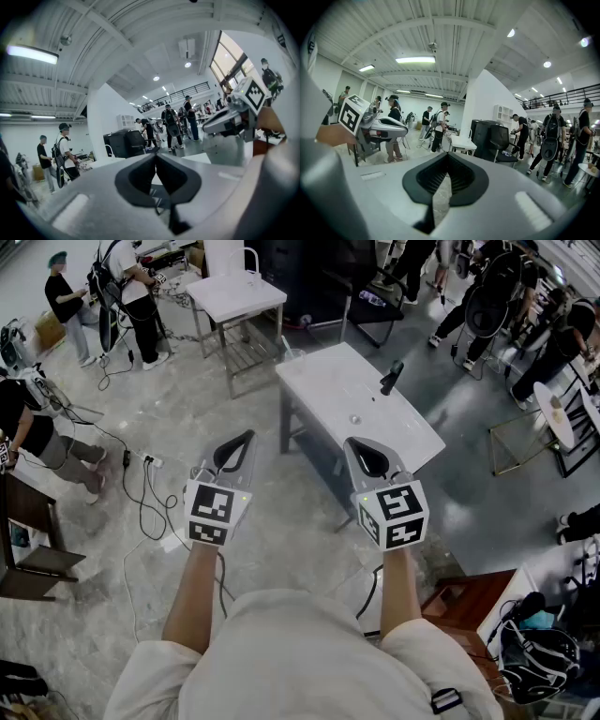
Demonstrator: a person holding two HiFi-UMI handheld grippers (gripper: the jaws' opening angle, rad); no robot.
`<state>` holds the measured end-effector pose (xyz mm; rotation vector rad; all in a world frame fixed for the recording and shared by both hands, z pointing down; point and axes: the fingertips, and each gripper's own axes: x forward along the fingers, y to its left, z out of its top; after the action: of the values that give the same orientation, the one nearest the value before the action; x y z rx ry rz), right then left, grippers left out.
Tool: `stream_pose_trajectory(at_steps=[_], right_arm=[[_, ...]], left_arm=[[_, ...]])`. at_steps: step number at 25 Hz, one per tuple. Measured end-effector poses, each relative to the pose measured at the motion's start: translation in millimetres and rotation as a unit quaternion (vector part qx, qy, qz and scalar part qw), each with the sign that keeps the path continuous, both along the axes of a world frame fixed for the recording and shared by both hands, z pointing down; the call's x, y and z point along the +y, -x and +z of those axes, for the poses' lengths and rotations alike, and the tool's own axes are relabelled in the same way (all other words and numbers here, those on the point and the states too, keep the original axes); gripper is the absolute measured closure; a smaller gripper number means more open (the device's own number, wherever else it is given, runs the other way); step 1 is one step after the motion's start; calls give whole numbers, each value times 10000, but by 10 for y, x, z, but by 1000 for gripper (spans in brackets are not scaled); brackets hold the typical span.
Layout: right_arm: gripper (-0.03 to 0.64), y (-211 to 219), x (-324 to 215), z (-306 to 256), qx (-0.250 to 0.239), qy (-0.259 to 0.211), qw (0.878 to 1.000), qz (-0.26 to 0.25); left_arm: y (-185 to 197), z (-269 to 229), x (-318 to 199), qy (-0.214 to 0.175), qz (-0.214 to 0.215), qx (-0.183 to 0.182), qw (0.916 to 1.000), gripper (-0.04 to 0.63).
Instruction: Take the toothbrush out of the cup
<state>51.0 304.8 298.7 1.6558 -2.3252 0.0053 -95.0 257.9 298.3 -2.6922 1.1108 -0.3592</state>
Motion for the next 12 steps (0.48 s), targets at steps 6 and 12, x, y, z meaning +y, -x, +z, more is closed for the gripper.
stream_pose_trajectory(at_steps=[6,12], right_arm=[[612,-89,-2,24,-193,-73,9998,-4],[612,-236,33,18,-277,-136,9995,-104]], left_arm=[[-92,56,15,39,26,-17,10000,594],[-203,108,74,65,-40,-28,10000,592]])
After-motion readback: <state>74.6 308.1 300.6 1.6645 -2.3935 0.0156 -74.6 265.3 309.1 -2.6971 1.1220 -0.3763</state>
